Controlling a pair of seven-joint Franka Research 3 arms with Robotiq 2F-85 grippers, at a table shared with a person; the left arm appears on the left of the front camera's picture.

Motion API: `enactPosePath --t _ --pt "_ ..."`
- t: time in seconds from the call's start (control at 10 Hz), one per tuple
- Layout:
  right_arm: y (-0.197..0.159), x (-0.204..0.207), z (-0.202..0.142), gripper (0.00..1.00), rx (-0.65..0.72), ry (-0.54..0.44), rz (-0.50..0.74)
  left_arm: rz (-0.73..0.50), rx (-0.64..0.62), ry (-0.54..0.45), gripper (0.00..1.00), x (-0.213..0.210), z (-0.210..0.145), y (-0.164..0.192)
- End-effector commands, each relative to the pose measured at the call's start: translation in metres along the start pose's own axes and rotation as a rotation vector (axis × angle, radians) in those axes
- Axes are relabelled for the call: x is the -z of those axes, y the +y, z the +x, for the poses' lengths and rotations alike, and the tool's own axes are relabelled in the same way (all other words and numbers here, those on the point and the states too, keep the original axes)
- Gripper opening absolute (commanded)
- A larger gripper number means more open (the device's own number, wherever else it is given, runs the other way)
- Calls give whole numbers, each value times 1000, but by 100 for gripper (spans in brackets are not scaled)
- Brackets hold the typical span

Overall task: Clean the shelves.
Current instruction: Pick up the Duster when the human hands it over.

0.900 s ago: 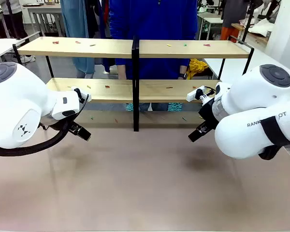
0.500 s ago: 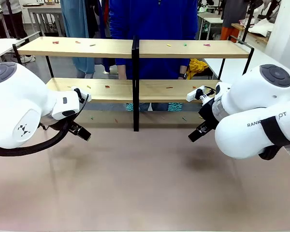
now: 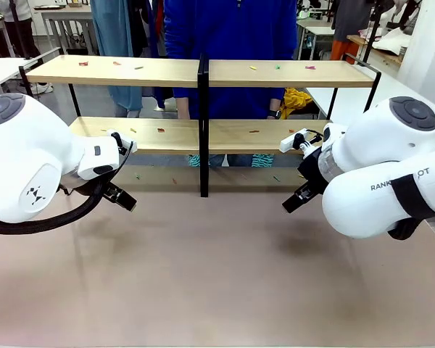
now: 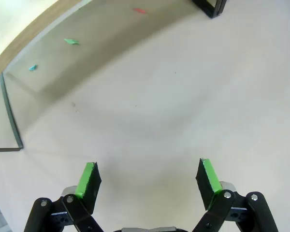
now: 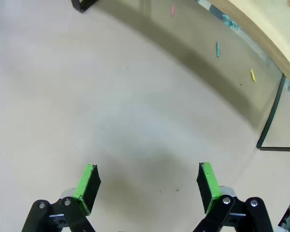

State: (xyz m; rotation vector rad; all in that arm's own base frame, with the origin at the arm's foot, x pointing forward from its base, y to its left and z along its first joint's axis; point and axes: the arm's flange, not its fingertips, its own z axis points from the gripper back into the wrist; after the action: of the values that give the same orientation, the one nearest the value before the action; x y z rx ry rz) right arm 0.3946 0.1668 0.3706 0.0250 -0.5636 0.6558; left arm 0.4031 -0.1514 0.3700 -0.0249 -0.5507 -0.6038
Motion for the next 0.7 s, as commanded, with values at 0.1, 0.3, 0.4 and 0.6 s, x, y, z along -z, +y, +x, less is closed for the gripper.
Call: enactPosePath --t 0.1,0.3,0.4,0.6 --pt "0 0 0 100 0 0 0 0 1 0 100 0 0 0" --pt "0 0 0 100 0 0 0 0 1 0 100 0 0 0" --pt "0 0 0 100 0 0 0 0 1 0 100 0 0 0" --pt "0 0 0 100 0 0 0 0 1 0 100 0 0 0"
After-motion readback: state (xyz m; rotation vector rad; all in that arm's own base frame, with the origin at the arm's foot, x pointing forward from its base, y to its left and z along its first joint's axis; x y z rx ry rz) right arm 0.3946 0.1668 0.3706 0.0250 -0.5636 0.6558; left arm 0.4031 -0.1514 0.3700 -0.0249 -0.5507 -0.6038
